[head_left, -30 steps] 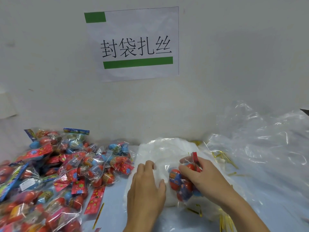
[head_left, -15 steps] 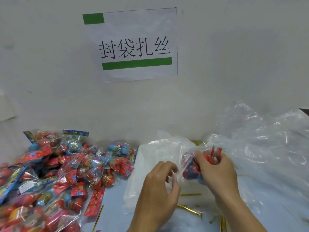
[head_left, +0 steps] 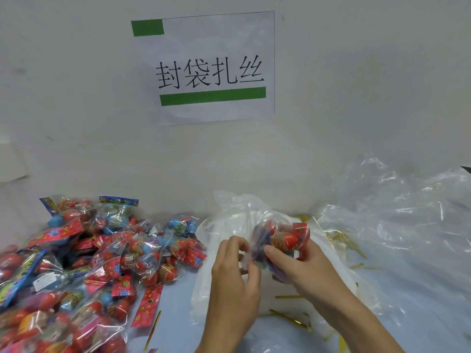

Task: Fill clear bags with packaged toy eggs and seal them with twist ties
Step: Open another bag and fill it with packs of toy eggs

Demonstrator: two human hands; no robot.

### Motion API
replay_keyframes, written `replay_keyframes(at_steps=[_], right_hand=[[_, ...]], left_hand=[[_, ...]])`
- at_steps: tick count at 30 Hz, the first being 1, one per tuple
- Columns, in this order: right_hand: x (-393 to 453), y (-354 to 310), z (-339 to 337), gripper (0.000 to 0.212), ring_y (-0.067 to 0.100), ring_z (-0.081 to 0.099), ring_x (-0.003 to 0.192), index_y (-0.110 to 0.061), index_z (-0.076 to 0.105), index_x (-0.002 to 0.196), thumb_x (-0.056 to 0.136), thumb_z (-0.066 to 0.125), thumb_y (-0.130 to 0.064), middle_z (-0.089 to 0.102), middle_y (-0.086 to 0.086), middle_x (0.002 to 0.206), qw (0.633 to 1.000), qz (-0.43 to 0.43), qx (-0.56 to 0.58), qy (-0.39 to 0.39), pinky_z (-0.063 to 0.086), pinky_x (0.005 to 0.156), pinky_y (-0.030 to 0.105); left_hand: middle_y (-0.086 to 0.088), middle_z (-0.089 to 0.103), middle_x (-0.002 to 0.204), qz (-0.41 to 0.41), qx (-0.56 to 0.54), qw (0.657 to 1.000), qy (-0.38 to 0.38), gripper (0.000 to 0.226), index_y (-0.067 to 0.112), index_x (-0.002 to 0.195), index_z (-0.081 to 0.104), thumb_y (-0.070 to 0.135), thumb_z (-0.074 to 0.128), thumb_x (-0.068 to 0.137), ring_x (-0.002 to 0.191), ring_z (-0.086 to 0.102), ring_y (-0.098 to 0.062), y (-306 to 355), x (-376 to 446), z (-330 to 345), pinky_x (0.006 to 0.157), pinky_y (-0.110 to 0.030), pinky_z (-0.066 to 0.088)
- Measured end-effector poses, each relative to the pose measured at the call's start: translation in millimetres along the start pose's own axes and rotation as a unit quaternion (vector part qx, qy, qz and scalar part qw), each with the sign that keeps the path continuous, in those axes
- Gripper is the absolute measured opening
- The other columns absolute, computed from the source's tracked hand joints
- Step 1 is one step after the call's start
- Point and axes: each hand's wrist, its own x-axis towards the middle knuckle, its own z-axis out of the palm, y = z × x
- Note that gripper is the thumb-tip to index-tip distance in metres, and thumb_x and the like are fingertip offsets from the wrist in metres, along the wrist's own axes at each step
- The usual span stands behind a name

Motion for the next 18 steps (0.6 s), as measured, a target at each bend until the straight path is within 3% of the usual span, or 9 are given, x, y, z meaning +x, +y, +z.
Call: replay_keyframes(at_steps=[5,7,11,14,18], right_hand=[[1.1,-1.2,-3.9,0.022,0.011,0.065,0.070,-0.031,0.073,0.090,0.083,0.073,-0.010,0.074,0.000,0.078,0.999,-0.028,-0.026,0.028,0.058,0.077,0.036],[2.0,-2.9,-4.1,0.026,0.014,0.067,0.073,-0.029,0.074,0.093,0.079,0.076,-0.007,0.075,0.002,0.082,0.997,-0.044,-0.033,0.056,0.059,0.079,0.042],[6.1,-2.2,-4.1,0.042,0.015,0.064,0.063,-0.026,0.068,0.107,0.072,0.080,-0.005,0.073,0.005,0.081,0.991,-0.032,0.028,0.126,0.052,0.059,0.024],[8.4,0.9,1.2,0.037,0.009,0.061,0.055,-0.024,0.068,0.103,0.073,0.082,-0.008,0.069,-0.003,0.070,0.981,-0.035,0.069,0.177,0.044,0.047,0.016],[7.7,6.2,8.8,0.026,-0.001,0.059,0.050,-0.022,0.068,0.096,0.075,0.079,-0.012,0.068,-0.013,0.063,0.974,-0.021,0.101,0.204,0.043,0.044,0.011]], left_hand=[[0.013,0.052,0.098,0.013,0.018,1.000,-0.002,0.032,0.033,0.090,0.049,0.002,0.055,0.095,0.096,0.054,0.001,-1.5,-0.6,2.8,0.072,-0.009,0.050],[0.015,0.051,0.099,0.014,0.025,1.000,0.002,0.033,0.034,0.091,0.049,0.002,0.056,0.094,0.099,0.052,0.002,-3.1,-0.9,2.9,0.073,-0.008,0.049],[0.017,0.050,0.103,0.021,0.036,0.999,0.005,0.035,0.037,0.093,0.048,0.002,0.056,0.094,0.104,0.050,0.004,-4.7,-1.1,3.6,0.077,-0.008,0.048],[0.019,0.050,0.107,0.022,0.042,0.999,-0.024,0.037,0.039,0.096,0.047,0.004,0.056,0.094,0.106,0.049,0.006,-4.4,-2.3,5.1,0.081,-0.010,0.049],[0.021,0.052,0.102,0.025,0.065,0.997,-0.031,0.034,0.040,0.094,0.046,0.007,0.055,0.095,0.104,0.049,0.005,-3.0,-3.3,6.0,0.080,-0.009,0.046]])
